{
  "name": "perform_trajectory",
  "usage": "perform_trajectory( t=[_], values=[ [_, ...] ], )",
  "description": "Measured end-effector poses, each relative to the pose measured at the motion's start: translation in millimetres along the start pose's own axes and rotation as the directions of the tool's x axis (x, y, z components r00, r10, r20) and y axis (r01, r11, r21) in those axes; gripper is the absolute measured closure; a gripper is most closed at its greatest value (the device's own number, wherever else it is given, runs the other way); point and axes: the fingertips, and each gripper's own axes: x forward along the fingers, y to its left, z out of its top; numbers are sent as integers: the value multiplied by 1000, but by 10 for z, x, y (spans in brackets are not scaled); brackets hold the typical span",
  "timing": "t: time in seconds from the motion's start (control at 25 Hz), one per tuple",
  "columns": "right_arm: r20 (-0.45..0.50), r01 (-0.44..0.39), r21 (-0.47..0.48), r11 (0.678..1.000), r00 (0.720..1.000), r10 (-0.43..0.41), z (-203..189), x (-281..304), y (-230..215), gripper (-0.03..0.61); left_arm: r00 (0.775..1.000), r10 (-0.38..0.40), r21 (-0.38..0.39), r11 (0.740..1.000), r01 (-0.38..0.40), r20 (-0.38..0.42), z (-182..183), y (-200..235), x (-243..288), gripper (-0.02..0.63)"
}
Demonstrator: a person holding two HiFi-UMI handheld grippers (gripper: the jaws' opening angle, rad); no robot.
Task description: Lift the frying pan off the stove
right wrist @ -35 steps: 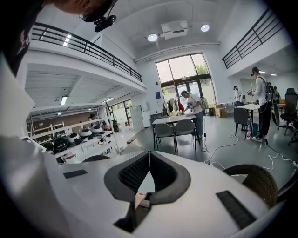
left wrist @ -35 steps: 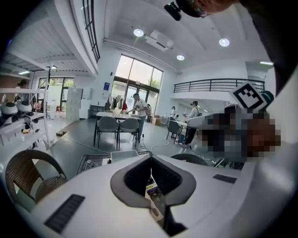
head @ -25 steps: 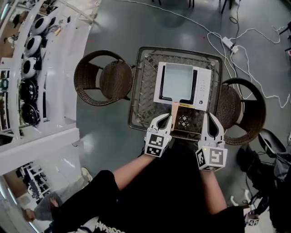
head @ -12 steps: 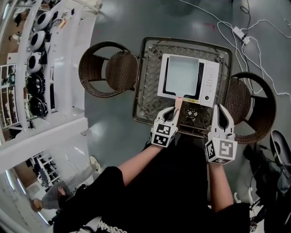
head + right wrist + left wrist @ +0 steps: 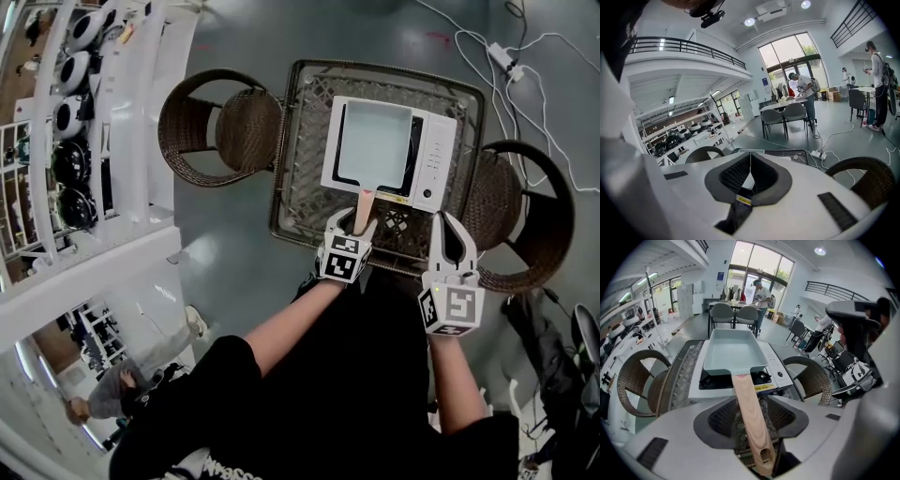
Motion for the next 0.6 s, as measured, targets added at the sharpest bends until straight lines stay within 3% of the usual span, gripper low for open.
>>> perform_trajectory(
  t=[0.28, 0.6],
  values=[
    [-23, -32, 9, 999, 999, 32, -99, -27, 0, 548, 994, -14, -56, 998, 8, -109, -141, 0, 243, 383],
    [-7, -26, 9, 1000, 1000, 26, -63, -53, -221, 548, 970, -64, -60, 997, 52, -234, -317, -30, 491, 383]
  ],
)
